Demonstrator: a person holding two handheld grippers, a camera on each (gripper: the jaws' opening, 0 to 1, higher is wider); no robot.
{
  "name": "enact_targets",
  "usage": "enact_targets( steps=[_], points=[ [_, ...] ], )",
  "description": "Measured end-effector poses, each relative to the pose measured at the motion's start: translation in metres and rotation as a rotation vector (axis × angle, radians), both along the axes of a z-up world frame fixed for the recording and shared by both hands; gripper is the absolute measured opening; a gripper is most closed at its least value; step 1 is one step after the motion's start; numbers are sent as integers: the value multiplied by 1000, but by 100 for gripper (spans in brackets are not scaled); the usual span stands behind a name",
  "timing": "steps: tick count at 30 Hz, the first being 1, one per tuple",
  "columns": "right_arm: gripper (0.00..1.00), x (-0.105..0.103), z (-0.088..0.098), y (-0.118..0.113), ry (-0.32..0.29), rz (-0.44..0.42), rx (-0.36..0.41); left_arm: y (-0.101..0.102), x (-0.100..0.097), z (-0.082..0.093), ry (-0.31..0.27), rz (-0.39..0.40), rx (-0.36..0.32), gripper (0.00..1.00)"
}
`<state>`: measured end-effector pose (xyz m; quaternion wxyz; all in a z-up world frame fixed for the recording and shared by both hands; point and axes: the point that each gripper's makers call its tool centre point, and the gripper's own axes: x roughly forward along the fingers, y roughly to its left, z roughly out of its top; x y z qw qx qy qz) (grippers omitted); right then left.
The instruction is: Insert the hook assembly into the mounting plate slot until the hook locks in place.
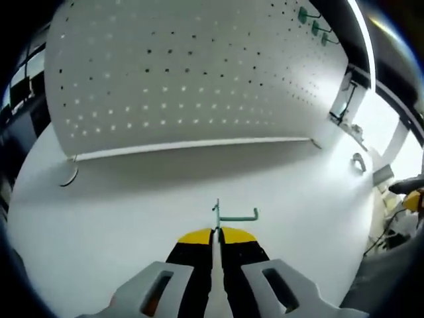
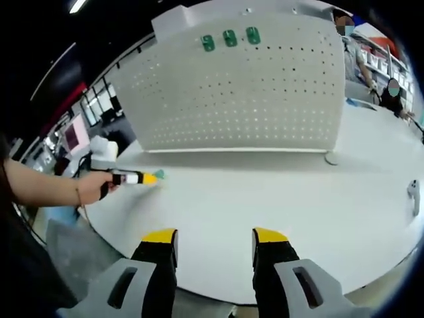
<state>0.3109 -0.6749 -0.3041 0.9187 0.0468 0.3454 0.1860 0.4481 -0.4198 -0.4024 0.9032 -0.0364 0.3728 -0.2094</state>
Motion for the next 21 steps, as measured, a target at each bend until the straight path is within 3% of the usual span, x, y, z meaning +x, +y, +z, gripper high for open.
enact_targets(
  steps=[4,21],
  points=[
    [44,-1,2,2,-6,3,2,1,-5,2,-1,-14,1,3],
    [45,-9,11,13,-39,47,12,-6,-43,46,-48,-59,-26,3]
  ],
)
